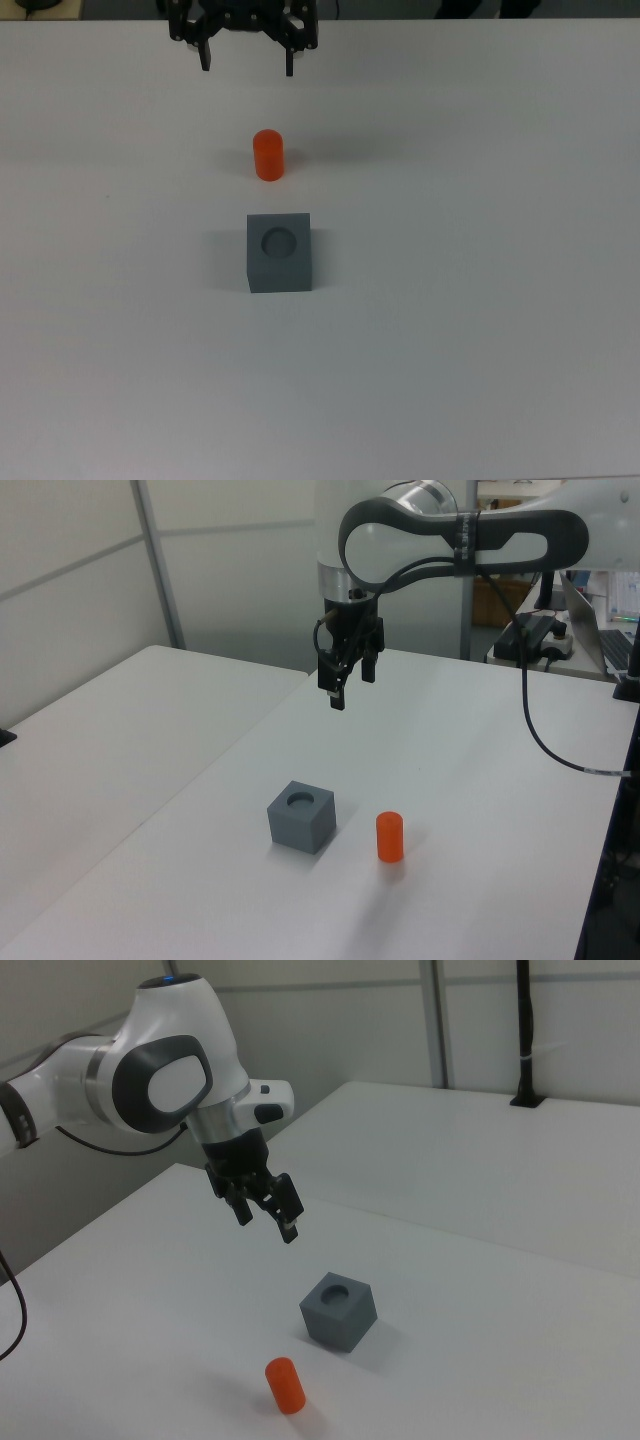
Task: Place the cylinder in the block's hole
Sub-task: 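Lower the open gripper down around the orange cylinder, then close the gripper on the orange cylinder's upper part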
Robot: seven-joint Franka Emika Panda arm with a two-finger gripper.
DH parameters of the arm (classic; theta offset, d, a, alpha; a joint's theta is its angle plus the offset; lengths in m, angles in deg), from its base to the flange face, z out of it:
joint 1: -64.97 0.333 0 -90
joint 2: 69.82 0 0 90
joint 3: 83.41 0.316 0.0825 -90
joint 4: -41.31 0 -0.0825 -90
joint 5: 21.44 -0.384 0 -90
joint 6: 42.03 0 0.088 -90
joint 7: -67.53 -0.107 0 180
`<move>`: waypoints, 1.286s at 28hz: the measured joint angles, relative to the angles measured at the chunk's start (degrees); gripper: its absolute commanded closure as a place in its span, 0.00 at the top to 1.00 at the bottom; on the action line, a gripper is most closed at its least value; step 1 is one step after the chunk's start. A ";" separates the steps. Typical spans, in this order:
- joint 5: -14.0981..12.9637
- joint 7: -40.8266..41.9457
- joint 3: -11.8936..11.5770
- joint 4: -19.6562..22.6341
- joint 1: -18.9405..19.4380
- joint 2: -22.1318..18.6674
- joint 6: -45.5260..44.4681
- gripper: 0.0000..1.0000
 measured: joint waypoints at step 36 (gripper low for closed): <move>-0.97 0.34 2.16 36.75 -0.25 -8.91 26.65 1.00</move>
